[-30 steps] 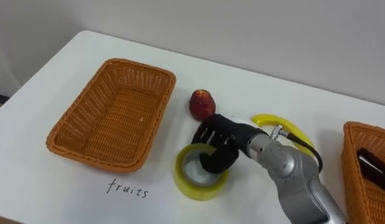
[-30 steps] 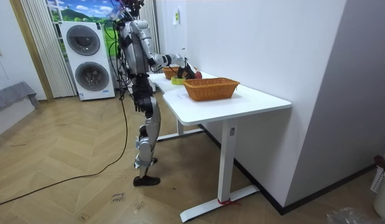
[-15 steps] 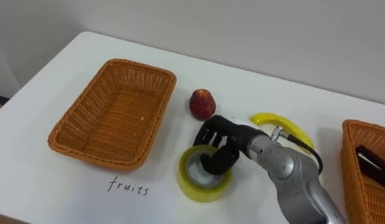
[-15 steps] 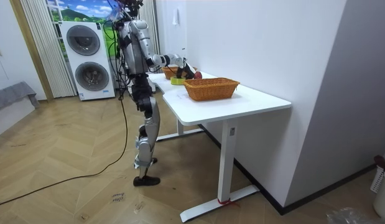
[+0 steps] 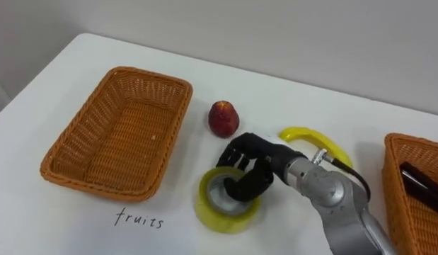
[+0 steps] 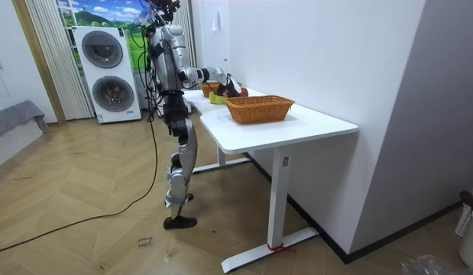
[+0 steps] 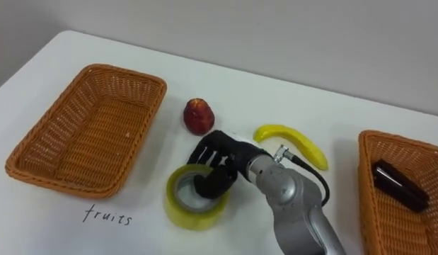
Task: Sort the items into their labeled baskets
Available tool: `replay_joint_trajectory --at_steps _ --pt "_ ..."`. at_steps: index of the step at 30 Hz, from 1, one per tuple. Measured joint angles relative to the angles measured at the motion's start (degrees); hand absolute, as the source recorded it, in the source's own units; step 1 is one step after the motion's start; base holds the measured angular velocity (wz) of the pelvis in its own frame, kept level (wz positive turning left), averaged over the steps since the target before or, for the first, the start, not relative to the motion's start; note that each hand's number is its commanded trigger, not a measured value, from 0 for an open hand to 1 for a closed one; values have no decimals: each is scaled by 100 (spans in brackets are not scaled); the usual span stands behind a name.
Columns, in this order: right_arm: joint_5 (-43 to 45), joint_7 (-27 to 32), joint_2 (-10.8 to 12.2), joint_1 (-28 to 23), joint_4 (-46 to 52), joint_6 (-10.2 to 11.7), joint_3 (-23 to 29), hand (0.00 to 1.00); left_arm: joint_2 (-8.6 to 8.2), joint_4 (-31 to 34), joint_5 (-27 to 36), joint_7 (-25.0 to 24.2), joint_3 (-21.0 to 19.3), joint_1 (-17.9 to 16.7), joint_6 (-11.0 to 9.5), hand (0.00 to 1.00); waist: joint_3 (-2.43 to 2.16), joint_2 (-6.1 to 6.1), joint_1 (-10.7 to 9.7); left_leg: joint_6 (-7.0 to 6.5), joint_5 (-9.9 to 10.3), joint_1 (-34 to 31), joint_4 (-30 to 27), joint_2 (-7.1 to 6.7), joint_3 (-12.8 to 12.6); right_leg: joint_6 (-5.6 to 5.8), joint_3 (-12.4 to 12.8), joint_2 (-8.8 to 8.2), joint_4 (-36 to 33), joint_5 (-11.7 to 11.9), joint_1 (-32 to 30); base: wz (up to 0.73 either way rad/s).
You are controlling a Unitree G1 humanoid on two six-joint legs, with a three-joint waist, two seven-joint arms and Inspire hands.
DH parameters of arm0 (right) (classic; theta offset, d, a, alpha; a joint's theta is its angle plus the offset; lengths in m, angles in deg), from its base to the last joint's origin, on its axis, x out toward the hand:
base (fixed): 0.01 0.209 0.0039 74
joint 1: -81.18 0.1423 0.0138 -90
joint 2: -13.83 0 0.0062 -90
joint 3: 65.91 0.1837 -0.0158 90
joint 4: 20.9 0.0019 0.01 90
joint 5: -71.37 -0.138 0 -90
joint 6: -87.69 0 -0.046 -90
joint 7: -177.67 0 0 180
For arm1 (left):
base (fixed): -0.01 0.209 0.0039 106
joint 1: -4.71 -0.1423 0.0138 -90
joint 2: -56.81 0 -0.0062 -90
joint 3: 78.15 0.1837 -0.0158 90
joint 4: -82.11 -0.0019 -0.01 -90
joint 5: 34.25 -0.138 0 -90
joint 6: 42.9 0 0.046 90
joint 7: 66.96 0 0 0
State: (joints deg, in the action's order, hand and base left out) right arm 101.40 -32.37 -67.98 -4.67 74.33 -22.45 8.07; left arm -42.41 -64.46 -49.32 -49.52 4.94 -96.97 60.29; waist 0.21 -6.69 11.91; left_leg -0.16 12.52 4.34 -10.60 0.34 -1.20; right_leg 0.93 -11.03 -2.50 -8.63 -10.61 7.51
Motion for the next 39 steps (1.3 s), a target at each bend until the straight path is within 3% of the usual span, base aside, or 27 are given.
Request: replay_joint_trajectory --at_steps 3,7,11,19,25,32,36,39 --pt "-220 123 6 -154 80 193 158 100 5 -103 89 11 -119 -133 -192 0 10 4 -243 0 0 -5 -1 -2 -10 0 -12 -8 0 0 -3 0" --pt "-717 425 -24 -337 448 294 874 100 -13 -141 119 74 -433 -352 -336 0 24 25 -522 -2 0 -24 -18 -7 -38 0 2 -16 -1 0 -4 -4" --pt "-1139 949 -82 -336 453 426 1390 100 -22 -157 206 165 -480 -369 -402 0 29 56 -609 -3 0 -16 -18 11 -102 0 101 0 -6 0 -9 -9" --pt "-1729 1861 -91 -337 556 732 1879 100 -151 -584 197 349 -468 -364 -767 0 -38 279 -769 -3 0 44 -14 19 -212 1 145 -2 -19 1 -2 -6" --pt "-2096 2489 -136 -335 700 947 2183 100 -151 -789 196 324 -505 -535 -729 0 -35 308 -868 -4 -1 94 -13 18 -215 2 144 -2 -11 1 25 0" --pt "-2097 2944 -279 -343 702 952 2405 100 -151 -784 196 254 -665 -555 -729 0 -47 292 -895 -3 -1 70 1 29 -209 2 145 5 -37 0 1 0" --pt "-2115 3250 -326 -349 705 956 2539 100 -144 -779 194 214 -807 -593 -728 0 -102 208 -1001 -3 -1 73 -3 32 -207 2 148 7 -54 0 -13 0" --pt "-2172 3476 -326 -368 705 1003 2689 100 -144 -769 198 216 -812 -608 -731 0 -96 171 -1082 -4 -1 105 -4 21 -211 2 146 -4 -52 0 10 0"
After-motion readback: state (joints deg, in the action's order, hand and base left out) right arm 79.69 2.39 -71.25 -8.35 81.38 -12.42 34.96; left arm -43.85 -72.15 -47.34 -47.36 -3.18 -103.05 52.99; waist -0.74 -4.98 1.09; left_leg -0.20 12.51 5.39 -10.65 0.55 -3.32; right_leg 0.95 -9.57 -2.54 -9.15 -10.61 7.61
